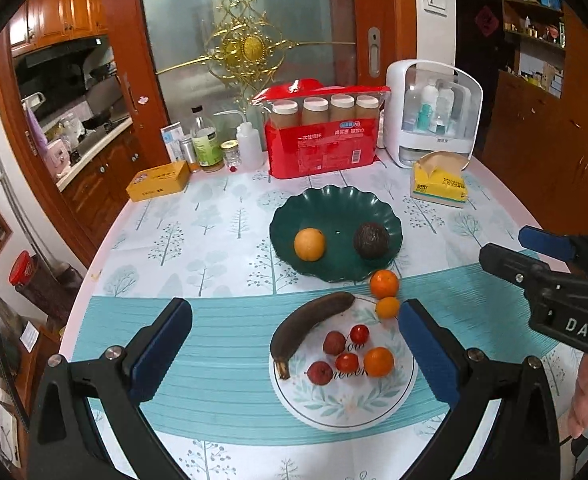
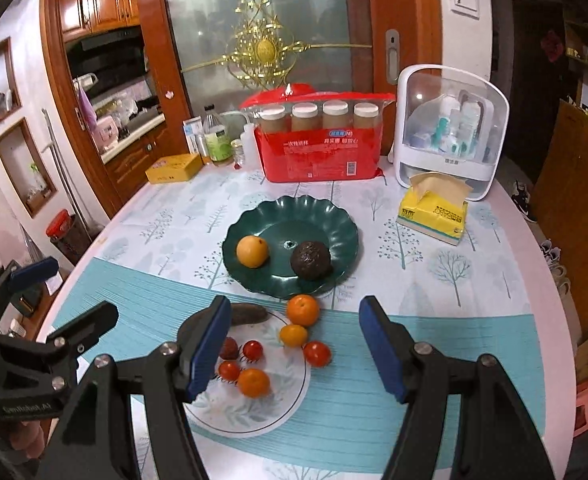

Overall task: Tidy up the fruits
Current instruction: 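Open both grippers and pull them back from the green plate, then grasp the mandarin with the right gripper while the left gripper moves toward a lychee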

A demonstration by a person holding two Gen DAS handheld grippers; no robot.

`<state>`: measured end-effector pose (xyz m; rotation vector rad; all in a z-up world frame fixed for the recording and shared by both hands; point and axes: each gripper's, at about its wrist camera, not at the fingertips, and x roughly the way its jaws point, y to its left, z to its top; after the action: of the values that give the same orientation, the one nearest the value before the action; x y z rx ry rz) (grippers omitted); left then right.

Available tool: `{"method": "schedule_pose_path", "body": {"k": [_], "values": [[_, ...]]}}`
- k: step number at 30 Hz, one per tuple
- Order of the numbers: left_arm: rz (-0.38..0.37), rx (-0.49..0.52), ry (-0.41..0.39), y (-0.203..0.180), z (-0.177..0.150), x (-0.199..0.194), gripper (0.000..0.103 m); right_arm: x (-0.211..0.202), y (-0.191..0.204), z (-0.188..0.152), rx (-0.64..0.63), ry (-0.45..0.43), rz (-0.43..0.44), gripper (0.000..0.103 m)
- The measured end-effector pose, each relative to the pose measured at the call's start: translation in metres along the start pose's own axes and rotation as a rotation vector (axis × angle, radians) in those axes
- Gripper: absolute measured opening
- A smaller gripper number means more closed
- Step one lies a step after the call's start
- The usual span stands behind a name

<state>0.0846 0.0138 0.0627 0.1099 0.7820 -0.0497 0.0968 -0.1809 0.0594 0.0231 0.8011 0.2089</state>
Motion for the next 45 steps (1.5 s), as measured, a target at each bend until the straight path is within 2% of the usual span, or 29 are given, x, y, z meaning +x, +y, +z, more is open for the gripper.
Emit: {"method": "schedule_pose_path", "body": {"k": [7, 16, 20, 24, 29, 32, 36, 41, 45], "values": [[0.006, -0.028, -0.013, -0.001, -0.033, -0.003, 0.102, -0.014, 0.007, -0.033, 0.001, -0.027, 0.029, 0.067], [-0.030, -0.064, 0.065, 0.002, -0.076, 0.036, 0.102, -0.003, 0.013, -0.074, -0.027, -0.030, 0.016, 0.067], [-0.056, -0.085, 0.108, 0.009, -0.096, 0.056, 0.102, 0.019, 0.008, -0.091, -0.002, 0.012, 0.014, 0.067], [-0.058, -0.083, 0.128, 0.014, -0.114, 0.072, 0.102, 0.047, 0.002, -0.110, 0.026, 0.093, 0.048, 0.067], [-0.065, -0.079, 0.150, 0.019, -0.127, 0.090, 0.099, 0.072, 0.006, -0.126, 0.006, 0.148, 0.077, 0.067], [-0.076, -0.095, 0.172, 0.022, -0.129, 0.102, 0.092, 0.084, 0.014, -0.132, -0.021, 0.171, 0.084, 0.067], [-0.121, -0.104, 0.205, 0.020, -0.129, 0.116, 0.075, 0.099, 0.020, -0.132, -0.041, 0.178, 0.086, 0.064], [-0.145, -0.090, 0.212, 0.011, -0.125, 0.128, 0.063, 0.121, 0.025, -0.127, -0.061, 0.197, 0.092, 0.056], [-0.159, -0.088, 0.221, 0.008, -0.120, 0.140, 0.052, 0.138, 0.030, -0.125, -0.080, 0.225, 0.097, 0.056]]}}
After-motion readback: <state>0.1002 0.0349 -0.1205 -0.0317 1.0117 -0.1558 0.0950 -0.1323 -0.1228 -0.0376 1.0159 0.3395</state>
